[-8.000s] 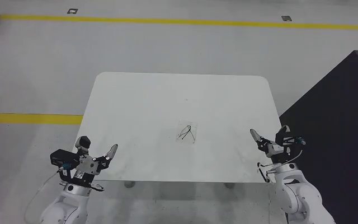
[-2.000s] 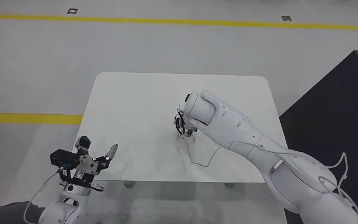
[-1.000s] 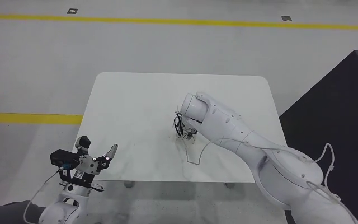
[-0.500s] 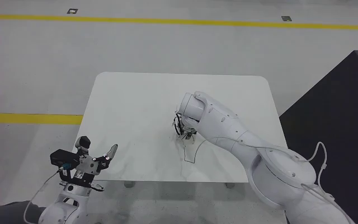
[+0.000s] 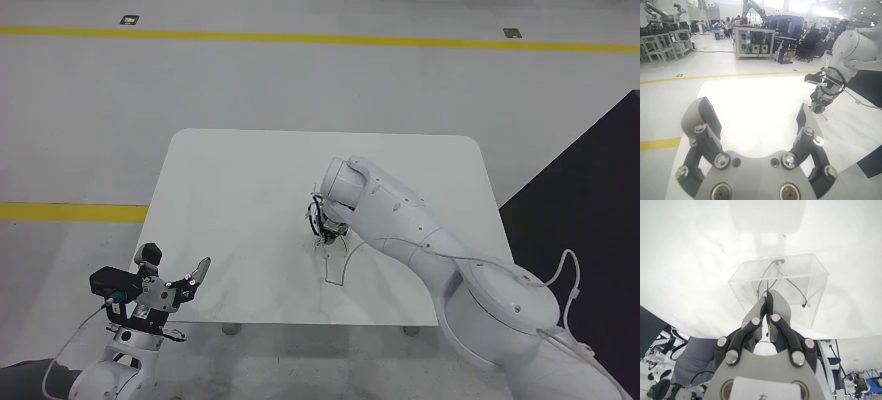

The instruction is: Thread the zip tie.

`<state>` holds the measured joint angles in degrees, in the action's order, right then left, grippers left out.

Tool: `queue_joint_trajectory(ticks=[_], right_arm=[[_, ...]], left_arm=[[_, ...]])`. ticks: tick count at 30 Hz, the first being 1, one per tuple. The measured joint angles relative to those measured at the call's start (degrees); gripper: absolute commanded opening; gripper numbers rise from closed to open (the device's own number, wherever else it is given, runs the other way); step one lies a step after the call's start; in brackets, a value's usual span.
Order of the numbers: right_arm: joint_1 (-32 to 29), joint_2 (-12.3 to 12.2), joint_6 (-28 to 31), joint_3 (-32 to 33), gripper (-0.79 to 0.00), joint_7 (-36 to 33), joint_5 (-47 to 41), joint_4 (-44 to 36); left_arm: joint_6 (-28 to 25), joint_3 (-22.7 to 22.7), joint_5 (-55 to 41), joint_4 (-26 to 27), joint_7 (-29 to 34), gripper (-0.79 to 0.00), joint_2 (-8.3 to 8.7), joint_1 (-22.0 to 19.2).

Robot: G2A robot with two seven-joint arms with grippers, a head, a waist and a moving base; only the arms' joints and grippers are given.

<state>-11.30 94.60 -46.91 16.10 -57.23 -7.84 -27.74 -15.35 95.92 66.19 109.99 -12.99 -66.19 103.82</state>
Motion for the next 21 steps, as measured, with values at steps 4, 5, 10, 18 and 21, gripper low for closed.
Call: queue_joint_trajectory(ticks=[4, 5, 10, 18, 21], right_arm=[[2.6, -1.6, 7.5, 0.8, -0.785, -7.5, -0.3, -1.3], [3.4, -2.3, 9.7, 1.3, -0.785, -9.7, -0.7, -1.6], [4.6, -6.8, 23.1, 7.3, -0.785, -17.3, -5.6, -6.3], [-7.7, -17.2, 41.0, 21.8, -0.785, -26.2, -12.9, -22.9], [-9.7, -18.3, 38.7, 23.1, -0.785, -24.7, -11.2, -26.7]], left_arm=[[0.0, 0.0, 0.0, 0.0, 0.0, 0.000, 0.00, 0.0], [0.0, 0.0, 0.0, 0.0, 0.0, 0.000, 0.00, 0.0], [0.0, 0.0, 0.0, 0.0, 0.0, 0.000, 0.00, 0.0], [0.0, 0.0, 0.0, 0.0, 0.0, 0.000, 0.00, 0.0], [0.0, 0.0, 0.0, 0.0, 0.0, 0.000, 0.00, 0.0]])
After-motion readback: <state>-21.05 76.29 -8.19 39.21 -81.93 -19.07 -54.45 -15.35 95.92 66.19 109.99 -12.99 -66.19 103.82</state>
